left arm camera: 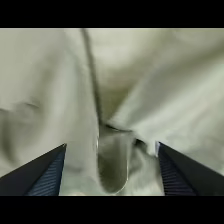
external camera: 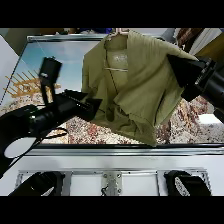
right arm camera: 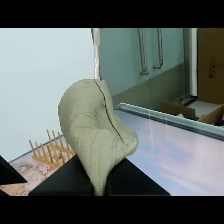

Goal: Fold the clothes and pants, and hang the long-sleeved shirts on hangers.

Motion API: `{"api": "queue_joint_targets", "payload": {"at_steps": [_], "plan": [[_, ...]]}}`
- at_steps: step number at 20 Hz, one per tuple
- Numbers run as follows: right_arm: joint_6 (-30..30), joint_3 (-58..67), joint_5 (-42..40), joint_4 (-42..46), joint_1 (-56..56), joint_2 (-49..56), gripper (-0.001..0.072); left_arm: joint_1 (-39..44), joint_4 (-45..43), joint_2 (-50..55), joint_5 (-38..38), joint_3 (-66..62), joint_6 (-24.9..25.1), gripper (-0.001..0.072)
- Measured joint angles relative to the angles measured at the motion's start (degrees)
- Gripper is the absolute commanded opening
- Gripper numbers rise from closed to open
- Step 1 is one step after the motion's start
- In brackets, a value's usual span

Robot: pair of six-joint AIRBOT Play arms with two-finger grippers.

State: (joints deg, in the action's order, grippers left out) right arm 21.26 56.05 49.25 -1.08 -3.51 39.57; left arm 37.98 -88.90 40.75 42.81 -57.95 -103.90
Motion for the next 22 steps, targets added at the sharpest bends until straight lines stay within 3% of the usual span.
{"api": "queue_joint_targets", "payload": {"at_steps": [4,6,7,12,22], "plan": [[-4.02,0.00,-2.51,-2.40,-0.07,-0.63,0.0008,-6.36,0.24,-4.26,-0.57,0.00,-0.13,0.0582],[-6.60,0.00,-5.11,-2.86,-0.44,-1.62,0.0008,-8.81,0.39,-5.73,-0.28,0.00,-0.13,0.0163],[-7.76,0.00,-6.73,-3.19,-1.01,-2.34,0.0008,-9.68,0.39,-6.21,-0.09,-0.02,-0.15,0.0018],[-10.23,0.00,-11.50,-2.99,-9.31,-6.62,0.0008,-11.37,0.42,-5.31,0.52,-0.02,-0.11,0.0016],[-10.58,0.02,-20.79,-2.73,-42.07,-17.29,0.0008,-11.72,0.46,1.57,0.68,0.00,0.92,0.0016]]}}
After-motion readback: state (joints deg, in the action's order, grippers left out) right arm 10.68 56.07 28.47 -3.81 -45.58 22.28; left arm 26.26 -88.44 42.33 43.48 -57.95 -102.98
